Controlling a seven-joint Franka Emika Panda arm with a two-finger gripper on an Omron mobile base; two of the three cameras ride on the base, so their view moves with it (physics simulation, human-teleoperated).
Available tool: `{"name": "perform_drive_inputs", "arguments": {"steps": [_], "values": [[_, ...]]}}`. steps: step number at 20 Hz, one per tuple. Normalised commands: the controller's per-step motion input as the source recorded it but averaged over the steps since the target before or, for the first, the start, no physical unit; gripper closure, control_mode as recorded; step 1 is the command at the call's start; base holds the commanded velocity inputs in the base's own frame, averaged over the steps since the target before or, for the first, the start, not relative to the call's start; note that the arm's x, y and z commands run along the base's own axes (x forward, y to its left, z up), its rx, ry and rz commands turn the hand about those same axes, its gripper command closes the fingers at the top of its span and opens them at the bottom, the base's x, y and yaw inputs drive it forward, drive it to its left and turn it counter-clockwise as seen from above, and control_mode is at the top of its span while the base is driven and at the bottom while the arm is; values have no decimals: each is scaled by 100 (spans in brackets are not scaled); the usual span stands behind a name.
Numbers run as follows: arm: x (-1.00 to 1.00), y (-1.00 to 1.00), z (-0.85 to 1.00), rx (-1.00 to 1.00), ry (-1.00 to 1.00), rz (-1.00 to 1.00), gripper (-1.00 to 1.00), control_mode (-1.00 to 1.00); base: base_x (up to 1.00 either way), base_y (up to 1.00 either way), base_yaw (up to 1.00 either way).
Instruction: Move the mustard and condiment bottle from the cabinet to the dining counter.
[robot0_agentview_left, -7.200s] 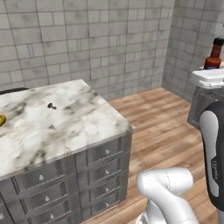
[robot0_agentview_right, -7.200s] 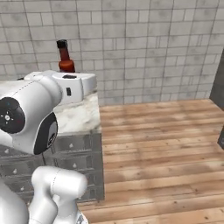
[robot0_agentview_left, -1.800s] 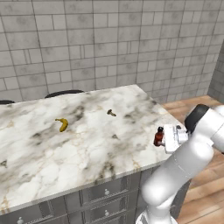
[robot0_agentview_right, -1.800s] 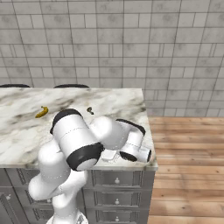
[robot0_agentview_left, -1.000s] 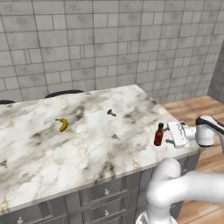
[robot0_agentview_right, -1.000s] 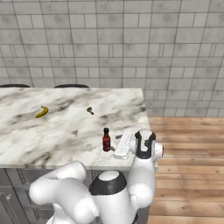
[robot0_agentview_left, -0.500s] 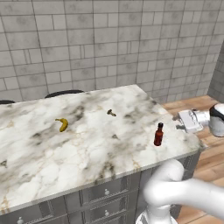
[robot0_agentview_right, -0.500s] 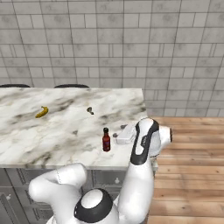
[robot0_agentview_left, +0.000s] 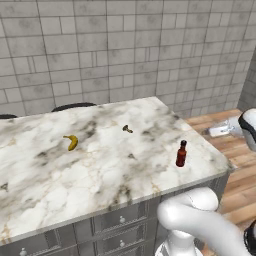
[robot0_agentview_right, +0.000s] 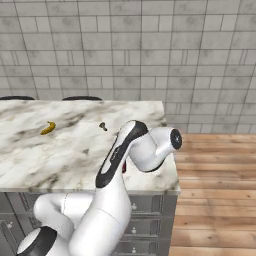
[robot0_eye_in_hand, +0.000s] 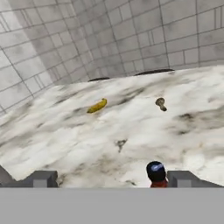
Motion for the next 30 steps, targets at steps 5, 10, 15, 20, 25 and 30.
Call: {"name": "perform_drive_inputs", "arguments": {"steps": [5,10,15,20,25,30], "values": [[-35,78,19,-31,31,-39,-100,-100,0,0,0],[4,100,0,-48,39,-19,-100,-100,0,0,0],[26,60,0,-22,19,-6,-100,-100,0,0,0],[6,-10,0,0,1,0,-100,-100,0,0,0],[-18,-19,6,0,-13,-3,-100,-100,0,0,0],[-43,0,36,0,-22,-10,-100,-100,0,0,0]]}}
